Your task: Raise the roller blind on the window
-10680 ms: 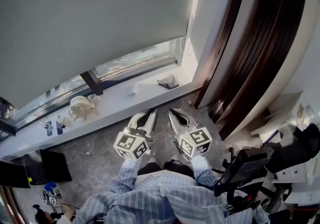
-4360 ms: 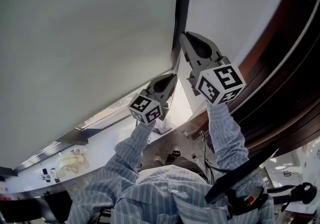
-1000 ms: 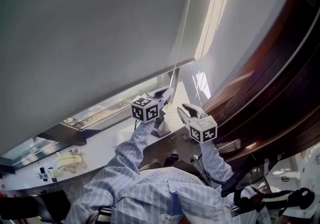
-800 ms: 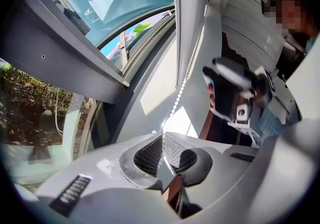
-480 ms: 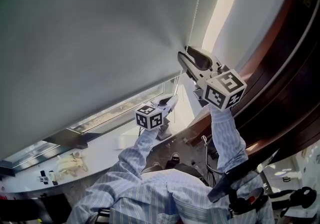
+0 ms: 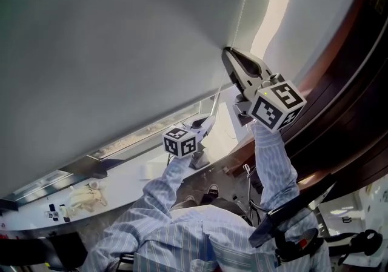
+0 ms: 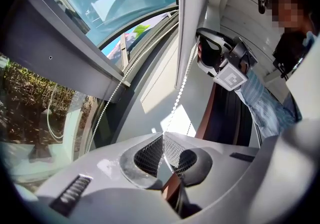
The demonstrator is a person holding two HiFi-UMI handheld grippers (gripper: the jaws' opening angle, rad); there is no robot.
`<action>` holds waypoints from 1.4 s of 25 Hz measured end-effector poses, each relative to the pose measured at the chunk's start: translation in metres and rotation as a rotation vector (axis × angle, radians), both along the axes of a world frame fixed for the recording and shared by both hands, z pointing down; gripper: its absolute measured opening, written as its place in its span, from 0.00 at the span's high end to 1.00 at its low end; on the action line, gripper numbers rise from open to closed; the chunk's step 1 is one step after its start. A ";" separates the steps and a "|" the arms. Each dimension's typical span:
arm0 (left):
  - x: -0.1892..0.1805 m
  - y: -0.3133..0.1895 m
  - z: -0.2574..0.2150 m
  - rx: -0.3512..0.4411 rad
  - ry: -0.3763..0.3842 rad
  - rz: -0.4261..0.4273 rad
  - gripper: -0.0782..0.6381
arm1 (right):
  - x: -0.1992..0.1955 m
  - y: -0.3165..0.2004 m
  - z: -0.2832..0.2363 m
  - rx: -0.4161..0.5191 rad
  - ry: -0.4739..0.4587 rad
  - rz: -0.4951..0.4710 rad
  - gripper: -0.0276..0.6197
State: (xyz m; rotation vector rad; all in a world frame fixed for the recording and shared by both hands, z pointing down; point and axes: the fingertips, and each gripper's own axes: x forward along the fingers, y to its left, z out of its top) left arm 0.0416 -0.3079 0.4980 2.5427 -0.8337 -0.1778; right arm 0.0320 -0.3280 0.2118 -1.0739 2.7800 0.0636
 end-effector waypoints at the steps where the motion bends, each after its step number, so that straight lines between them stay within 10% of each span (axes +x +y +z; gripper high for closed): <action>1: 0.001 -0.001 0.000 0.000 0.003 -0.001 0.88 | 0.002 0.000 0.000 0.005 -0.025 0.004 0.93; 8: 0.008 0.003 0.027 -0.066 -0.015 0.015 0.88 | 0.017 -0.003 0.028 0.086 0.000 0.178 0.94; 21: -0.027 0.061 0.210 -0.406 -0.317 0.015 0.88 | 0.003 0.020 0.220 -0.213 0.170 0.222 0.94; 28: -0.072 0.042 0.145 -0.167 -0.216 -0.157 0.87 | 0.016 0.007 0.326 -0.376 0.279 0.269 0.94; 35: -0.035 0.009 -0.079 0.223 0.003 -0.055 0.77 | -0.002 0.007 0.336 -0.413 0.288 0.218 0.94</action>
